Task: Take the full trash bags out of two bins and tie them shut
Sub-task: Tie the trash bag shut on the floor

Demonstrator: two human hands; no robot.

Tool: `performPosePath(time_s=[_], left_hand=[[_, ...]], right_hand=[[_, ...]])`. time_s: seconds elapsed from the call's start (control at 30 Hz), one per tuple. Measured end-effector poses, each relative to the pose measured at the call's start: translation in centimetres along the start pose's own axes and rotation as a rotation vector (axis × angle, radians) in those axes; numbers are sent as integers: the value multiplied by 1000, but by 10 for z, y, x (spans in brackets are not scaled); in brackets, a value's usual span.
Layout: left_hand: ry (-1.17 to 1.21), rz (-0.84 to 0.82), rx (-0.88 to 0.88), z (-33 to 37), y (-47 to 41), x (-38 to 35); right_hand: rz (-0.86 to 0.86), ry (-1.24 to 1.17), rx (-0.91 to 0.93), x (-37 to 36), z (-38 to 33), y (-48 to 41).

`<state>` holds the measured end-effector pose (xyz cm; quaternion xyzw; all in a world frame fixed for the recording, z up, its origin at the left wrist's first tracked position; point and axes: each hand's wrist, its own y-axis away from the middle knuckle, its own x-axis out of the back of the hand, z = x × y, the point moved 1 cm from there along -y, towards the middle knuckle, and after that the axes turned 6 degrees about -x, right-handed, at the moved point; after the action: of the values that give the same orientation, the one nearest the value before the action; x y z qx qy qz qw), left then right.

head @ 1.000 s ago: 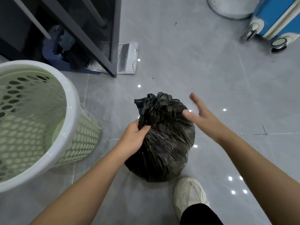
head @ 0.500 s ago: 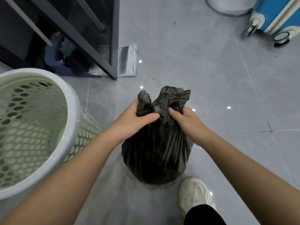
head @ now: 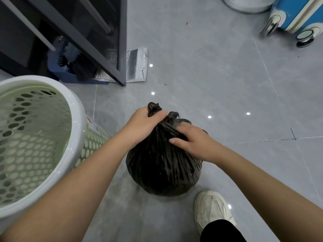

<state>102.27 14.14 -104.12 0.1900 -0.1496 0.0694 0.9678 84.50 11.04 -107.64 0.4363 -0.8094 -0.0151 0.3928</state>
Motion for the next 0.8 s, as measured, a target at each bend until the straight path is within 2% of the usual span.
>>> performPosePath(time_s=[0.13,0.23,0.3,0.4,0.47,0.57,0.73,0.8], left_hand=[[-97,-59,-33,2,0,6],[-148,-105,-48,4,0,8],[-157,-128,-33,2,1,9],[-102,-196,14,0,5,12],[-69,-268,39,0,10,13],[-75,-360,-18,4,14,12],[-67,-300,-125,9,15,14],[-37,-279,-163,10,16,15]], right_hand=[[146,-18,84,-5,-6,0],[184,-252,127,-2,-13,4],[217,-431,89,-2,-13,5],[249,-765,51,1,-13,5],[262,-880,59,6,-15,6],[246,-919,116,13,-21,9],[159,-952,125,18,-27,17],[128,-888,80,19,-22,19]])
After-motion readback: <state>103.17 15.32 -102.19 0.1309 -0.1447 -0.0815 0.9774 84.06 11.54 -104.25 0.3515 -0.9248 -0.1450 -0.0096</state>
